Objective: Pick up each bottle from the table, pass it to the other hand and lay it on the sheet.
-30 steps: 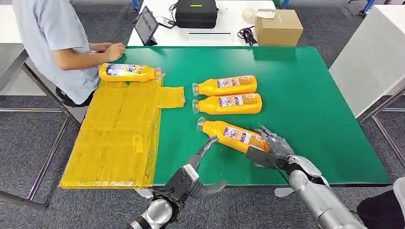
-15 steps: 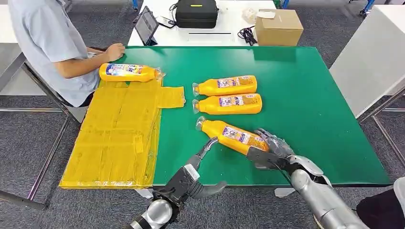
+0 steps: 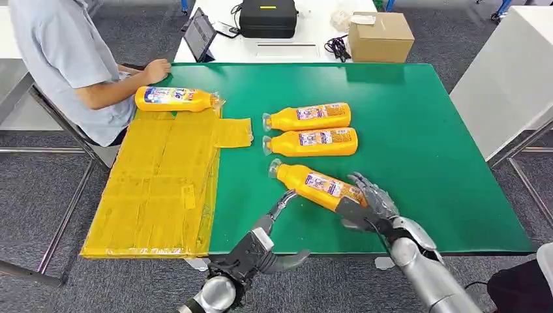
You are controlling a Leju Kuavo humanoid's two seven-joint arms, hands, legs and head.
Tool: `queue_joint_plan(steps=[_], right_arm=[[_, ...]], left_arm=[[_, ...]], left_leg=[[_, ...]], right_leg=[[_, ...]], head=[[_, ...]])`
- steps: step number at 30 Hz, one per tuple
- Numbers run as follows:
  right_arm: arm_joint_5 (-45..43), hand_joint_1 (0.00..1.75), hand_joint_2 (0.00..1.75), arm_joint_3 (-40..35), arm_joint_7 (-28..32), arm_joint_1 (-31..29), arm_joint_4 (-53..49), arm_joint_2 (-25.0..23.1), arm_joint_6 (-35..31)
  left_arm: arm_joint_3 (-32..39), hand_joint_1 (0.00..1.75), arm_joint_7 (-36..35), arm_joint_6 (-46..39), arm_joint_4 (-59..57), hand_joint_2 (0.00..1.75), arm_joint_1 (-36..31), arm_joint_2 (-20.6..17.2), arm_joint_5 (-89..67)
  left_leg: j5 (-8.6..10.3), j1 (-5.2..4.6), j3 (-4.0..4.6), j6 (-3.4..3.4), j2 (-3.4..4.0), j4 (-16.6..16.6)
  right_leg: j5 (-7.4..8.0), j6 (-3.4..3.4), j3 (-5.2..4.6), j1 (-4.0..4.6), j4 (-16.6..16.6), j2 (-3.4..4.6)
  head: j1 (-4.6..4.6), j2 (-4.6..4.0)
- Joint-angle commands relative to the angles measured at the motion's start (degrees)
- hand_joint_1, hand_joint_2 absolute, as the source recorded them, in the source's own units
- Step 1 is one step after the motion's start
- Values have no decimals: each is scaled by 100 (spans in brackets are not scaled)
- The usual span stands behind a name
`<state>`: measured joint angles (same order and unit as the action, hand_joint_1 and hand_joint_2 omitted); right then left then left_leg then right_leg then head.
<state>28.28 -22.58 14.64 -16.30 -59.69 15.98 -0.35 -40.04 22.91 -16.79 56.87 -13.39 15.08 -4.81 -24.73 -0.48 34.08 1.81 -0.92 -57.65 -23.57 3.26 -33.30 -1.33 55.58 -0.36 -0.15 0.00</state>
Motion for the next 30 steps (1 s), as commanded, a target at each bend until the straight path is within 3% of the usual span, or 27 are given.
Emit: queue_joint_plan(steps=[1,11,30], right_arm=[[-90,175,175,423,107,101,159,-405,-49],[-319,175,175,842,322,40,976,-489,23],[-306,175,175,844,302,25,1041,-477,28]], left_arm=[[-99,0,2,14,-13,175,-72,-164,29],[-23,0,6,48,-144,175,-197,-111,267],[-42,0,16,57,-134,175,-193,-116,273]], left_leg=[[-4,5,-13,-10,13,1],[-8,9,-24,-14,12,3],[-2,4,-28,-8,3,2]], right_leg=[[0,-12,12,6,-5,10],[-3,-18,25,11,-10,8],[0,-11,27,5,-6,0]], head=[[0,0],[-2,0],[0,0]])
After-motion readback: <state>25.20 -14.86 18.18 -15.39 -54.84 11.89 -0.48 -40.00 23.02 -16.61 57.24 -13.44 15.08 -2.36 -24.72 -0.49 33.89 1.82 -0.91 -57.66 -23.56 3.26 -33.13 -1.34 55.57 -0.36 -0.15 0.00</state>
